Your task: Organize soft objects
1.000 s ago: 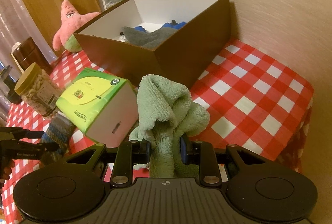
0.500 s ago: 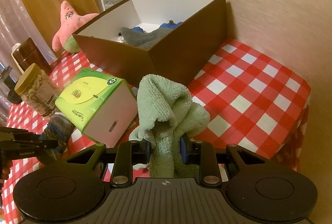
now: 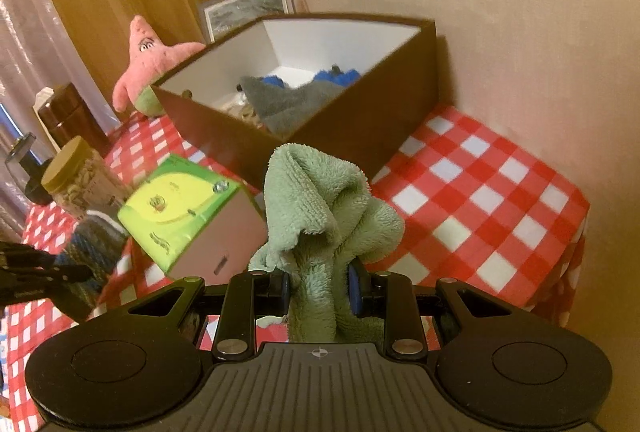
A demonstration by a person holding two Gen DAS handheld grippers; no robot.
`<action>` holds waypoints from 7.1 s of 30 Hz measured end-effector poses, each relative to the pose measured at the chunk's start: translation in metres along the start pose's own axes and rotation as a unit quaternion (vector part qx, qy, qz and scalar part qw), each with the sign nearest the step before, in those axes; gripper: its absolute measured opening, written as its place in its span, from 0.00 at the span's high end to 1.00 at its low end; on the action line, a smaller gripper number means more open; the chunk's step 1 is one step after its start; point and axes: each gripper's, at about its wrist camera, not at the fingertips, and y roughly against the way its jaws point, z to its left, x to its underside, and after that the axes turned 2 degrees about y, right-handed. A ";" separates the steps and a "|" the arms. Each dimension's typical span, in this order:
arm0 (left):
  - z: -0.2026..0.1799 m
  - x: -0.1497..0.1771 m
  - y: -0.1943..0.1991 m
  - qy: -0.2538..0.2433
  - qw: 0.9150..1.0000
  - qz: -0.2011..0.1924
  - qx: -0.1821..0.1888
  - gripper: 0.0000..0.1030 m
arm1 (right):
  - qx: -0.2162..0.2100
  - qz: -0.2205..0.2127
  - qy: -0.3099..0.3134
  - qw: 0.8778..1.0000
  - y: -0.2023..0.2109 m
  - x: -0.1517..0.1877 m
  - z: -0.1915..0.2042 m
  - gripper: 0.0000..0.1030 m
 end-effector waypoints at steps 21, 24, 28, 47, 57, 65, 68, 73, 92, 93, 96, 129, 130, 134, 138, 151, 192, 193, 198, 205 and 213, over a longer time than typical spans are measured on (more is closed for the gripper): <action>-0.024 -0.178 0.000 -0.030 0.990 -0.141 0.002 0.80 | -0.033 -0.098 0.062 0.993 -0.013 -0.130 0.008 0.73; -0.038 -0.202 -0.019 -0.037 0.989 -0.140 0.016 0.80 | -0.029 -0.098 0.062 0.993 -0.032 -0.145 0.013 0.73; -0.048 -0.221 -0.047 -0.038 0.991 -0.124 0.037 0.80 | -0.034 -0.087 0.060 0.994 -0.055 -0.157 0.015 0.73; -0.044 -0.238 -0.105 -0.021 0.997 -0.062 0.035 0.43 | -0.025 -0.071 0.036 0.997 -0.099 -0.172 0.000 0.65; -0.028 -0.215 -0.084 0.011 0.999 -0.046 0.020 0.34 | -0.012 -0.054 0.029 0.998 -0.108 -0.156 0.001 0.29; -0.032 -0.170 -0.045 0.042 0.998 -0.050 -0.017 0.26 | 0.006 -0.066 0.035 0.997 -0.073 -0.129 0.018 0.29; -0.037 -0.152 -0.024 0.041 0.997 -0.061 -0.039 0.21 | -0.001 -0.084 0.040 0.996 -0.055 -0.120 0.025 0.29; -0.040 -0.124 0.010 0.049 0.995 -0.077 -0.045 0.20 | -0.011 -0.096 0.038 0.995 -0.029 -0.102 0.042 0.29; -0.006 0.003 0.117 0.054 0.996 -0.064 -0.003 0.20 | 0.020 -0.020 0.006 1.000 0.065 0.022 0.165 0.29; -0.002 0.012 0.123 0.051 0.997 -0.064 0.002 0.20 | 0.026 -0.022 0.005 0.999 0.072 0.030 0.174 0.29; 0.011 0.038 0.142 0.042 0.997 -0.065 0.015 0.20 | 0.047 -0.025 -0.009 0.999 0.091 0.058 0.206 0.29; 0.044 0.193 0.289 0.000 0.998 -0.055 0.041 0.20 | 0.079 -0.023 -0.046 0.996 0.208 0.202 0.350 0.29; 0.042 0.195 0.290 0.001 0.998 -0.054 0.042 0.20 | 0.078 -0.022 -0.045 0.996 0.210 0.203 0.351 0.29; 0.037 0.202 0.297 0.001 0.998 -0.052 0.040 0.20 | 0.075 -0.022 -0.041 0.996 0.219 0.208 0.354 0.29; 0.032 0.206 0.304 0.001 0.998 -0.053 0.039 0.20 | 0.075 -0.021 -0.039 0.996 0.224 0.211 0.355 0.29; 0.027 0.211 0.310 0.001 0.998 -0.054 0.039 0.20 | 0.075 -0.021 -0.040 0.996 0.231 0.217 0.354 0.29; 0.014 0.216 0.315 0.002 0.998 -0.056 0.039 0.20 | 0.076 -0.023 -0.043 0.996 0.244 0.222 0.350 0.29; 0.012 0.215 0.315 0.002 0.998 -0.056 0.039 0.20 | 0.075 -0.023 -0.043 0.996 0.244 0.222 0.350 0.29; 0.013 0.215 0.315 0.001 0.998 -0.056 0.040 0.20 | 0.075 -0.023 -0.043 0.996 0.243 0.222 0.350 0.29; 0.012 0.215 0.315 0.002 0.998 -0.055 0.040 0.20 | 0.075 -0.022 -0.043 0.996 0.244 0.222 0.350 0.29; 0.012 0.215 0.315 0.001 0.998 -0.056 0.040 0.20 | 0.075 -0.022 -0.043 0.996 0.244 0.222 0.350 0.29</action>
